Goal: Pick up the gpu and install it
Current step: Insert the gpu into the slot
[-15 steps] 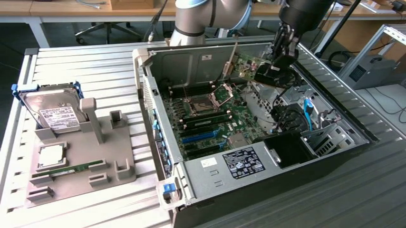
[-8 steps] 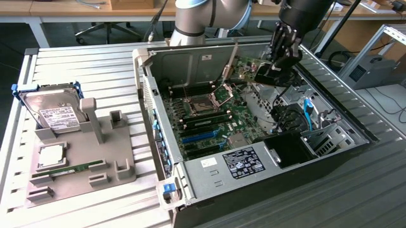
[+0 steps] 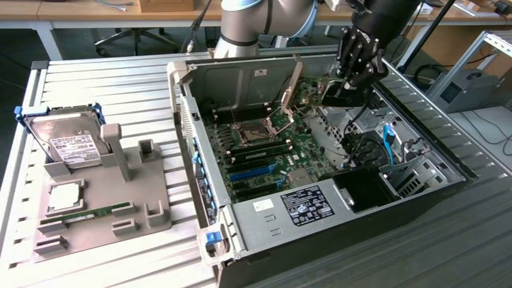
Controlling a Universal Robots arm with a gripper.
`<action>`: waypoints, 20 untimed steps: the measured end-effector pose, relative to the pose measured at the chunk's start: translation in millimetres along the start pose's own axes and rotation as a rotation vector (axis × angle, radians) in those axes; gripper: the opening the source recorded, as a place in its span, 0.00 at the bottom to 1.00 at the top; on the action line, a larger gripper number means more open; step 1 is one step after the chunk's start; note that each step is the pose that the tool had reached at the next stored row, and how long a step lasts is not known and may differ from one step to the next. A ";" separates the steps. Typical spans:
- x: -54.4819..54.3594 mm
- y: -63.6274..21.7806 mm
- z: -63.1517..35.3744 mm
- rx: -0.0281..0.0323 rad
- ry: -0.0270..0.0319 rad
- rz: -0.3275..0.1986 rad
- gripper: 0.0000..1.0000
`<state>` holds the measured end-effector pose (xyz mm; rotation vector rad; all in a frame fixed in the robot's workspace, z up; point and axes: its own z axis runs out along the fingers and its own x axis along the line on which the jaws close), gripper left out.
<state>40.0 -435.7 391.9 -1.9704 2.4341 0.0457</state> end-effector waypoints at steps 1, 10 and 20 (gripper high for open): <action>0.0 0.0 0.0 -0.0008 0.0005 -0.032 0.27; 0.0 0.1 0.1 -0.0020 0.0019 -0.118 0.27; 0.9 4.3 0.3 0.0108 0.0001 -0.130 0.27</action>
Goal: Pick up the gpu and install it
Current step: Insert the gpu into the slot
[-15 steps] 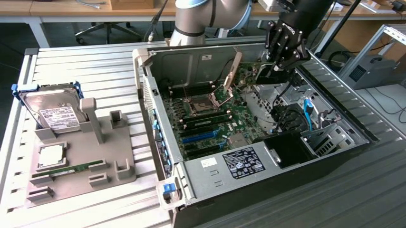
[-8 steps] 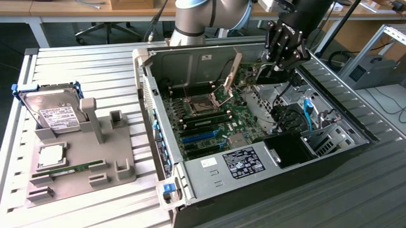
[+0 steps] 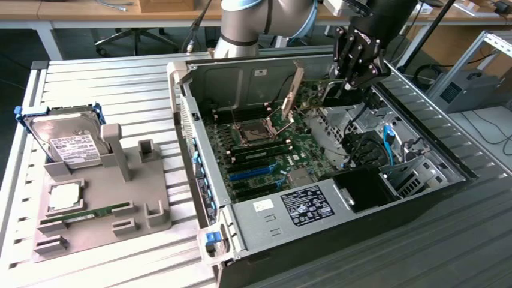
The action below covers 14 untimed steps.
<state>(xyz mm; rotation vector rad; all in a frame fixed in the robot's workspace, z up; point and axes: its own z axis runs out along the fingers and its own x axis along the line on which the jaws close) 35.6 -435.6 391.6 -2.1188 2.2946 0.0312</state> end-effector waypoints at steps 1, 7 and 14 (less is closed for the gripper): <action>0.2 1.8 0.0 0.0000 0.0000 0.000 0.27; 1.0 11.5 1.1 0.0044 -0.0004 0.000 0.27; 1.5 17.0 5.9 0.0073 -0.0004 -0.002 0.27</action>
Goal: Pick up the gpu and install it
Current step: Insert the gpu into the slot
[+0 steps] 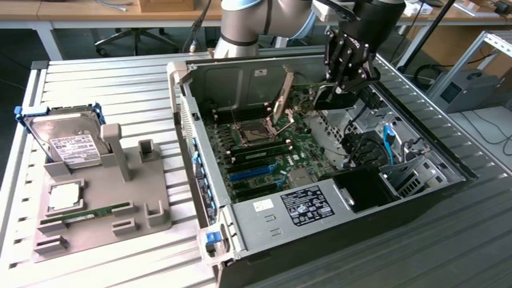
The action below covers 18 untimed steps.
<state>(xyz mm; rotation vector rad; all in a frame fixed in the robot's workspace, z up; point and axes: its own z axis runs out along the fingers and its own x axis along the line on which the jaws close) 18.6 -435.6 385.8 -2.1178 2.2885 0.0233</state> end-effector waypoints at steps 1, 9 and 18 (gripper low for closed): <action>0.1 0.9 0.1 0.0000 -0.0001 0.000 0.27; 0.7 16.4 0.6 0.0001 -0.0002 0.000 0.27; 0.8 22.1 2.3 0.0008 -0.0002 -0.005 0.27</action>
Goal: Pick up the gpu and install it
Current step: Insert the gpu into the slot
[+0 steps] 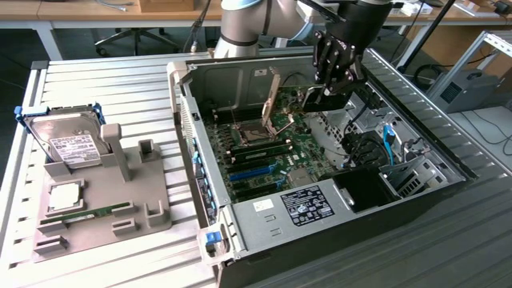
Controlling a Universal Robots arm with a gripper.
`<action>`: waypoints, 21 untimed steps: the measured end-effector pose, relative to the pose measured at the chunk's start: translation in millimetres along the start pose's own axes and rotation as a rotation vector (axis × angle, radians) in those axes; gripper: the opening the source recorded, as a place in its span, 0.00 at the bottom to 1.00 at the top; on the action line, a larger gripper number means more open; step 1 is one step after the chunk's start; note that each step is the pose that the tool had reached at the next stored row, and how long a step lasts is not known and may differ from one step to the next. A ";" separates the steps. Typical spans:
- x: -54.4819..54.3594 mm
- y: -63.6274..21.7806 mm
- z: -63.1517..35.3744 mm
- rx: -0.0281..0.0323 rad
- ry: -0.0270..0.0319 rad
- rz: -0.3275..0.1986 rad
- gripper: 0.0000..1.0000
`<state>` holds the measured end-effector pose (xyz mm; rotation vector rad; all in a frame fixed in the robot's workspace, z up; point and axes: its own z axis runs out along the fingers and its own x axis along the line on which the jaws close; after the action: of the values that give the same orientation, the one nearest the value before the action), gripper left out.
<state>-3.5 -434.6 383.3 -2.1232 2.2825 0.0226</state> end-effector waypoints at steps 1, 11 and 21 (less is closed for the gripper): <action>0.0 0.2 0.3 0.0004 -0.0001 -0.002 0.27; 0.8 9.2 5.0 0.0057 -0.0006 -0.045 0.27; 1.5 16.5 9.0 0.0057 -0.0009 -0.045 0.27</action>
<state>-20.0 -434.6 374.2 -2.1705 2.2309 0.0162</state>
